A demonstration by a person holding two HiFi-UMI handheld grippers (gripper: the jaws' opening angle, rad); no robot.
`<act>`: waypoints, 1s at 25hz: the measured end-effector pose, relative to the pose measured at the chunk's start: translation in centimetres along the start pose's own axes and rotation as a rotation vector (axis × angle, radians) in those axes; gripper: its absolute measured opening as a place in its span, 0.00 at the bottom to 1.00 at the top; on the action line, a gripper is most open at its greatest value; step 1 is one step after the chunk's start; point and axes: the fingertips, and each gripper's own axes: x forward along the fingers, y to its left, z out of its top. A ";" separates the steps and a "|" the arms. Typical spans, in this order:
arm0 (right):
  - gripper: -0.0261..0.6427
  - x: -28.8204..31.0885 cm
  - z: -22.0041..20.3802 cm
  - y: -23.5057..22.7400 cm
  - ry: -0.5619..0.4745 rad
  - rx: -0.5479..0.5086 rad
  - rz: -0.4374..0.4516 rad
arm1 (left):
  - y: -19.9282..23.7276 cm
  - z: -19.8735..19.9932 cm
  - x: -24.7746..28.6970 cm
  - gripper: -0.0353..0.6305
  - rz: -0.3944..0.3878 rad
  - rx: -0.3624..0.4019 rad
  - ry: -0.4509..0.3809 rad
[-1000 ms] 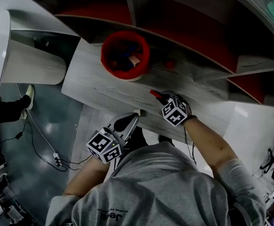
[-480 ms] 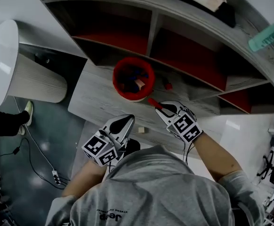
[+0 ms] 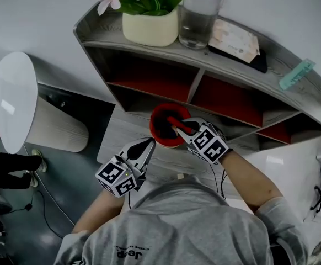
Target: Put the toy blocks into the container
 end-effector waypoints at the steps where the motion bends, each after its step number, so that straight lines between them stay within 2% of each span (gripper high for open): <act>1: 0.15 0.4 0.2 -0.1 0.007 -0.002 -0.005 | 0.3 0.3 -0.2 0.07 -0.002 0.003 -0.001; 5: 0.16 1.4 0.3 -0.2 0.036 0.003 -0.022 | 1.3 0.8 -1.1 0.07 -0.001 -0.013 -0.008; 7: 0.20 1.8 0.3 -0.2 0.038 0.039 -0.017 | 1.6 0.6 -1.4 0.07 -0.005 -0.018 -0.004; 8: 0.37 2.0 0.3 0.0 0.036 0.068 -0.002 | 1.8 0.6 -1.5 0.07 -0.007 -0.021 -0.002; 9: 0.64 2.1 0.5 0.2 0.030 0.095 0.013 | 1.9 0.4 -1.7 0.07 -0.009 -0.025 0.000; 14: 0.64 1.0 0.8 0.6 -0.014 0.128 0.000 | 1.8 -0.2 -1.7 0.07 -0.032 -0.043 0.012; 19: 0.64 -1.8 0.1 1.5 -0.074 0.175 -0.020 | 0.2 -1.0 -0.5 0.07 -0.101 -0.035 0.046; 22: 0.63 -3.5 -2.0 2.3 -0.071 0.207 -0.045 | -1.3 -1.5 0.6 0.07 -0.154 -0.030 0.073; 25: 0.57 -4.2 -5.6 4.2 -0.031 0.226 -0.045 | -3.0 -2.5 1.3 0.07 -0.199 -0.009 0.102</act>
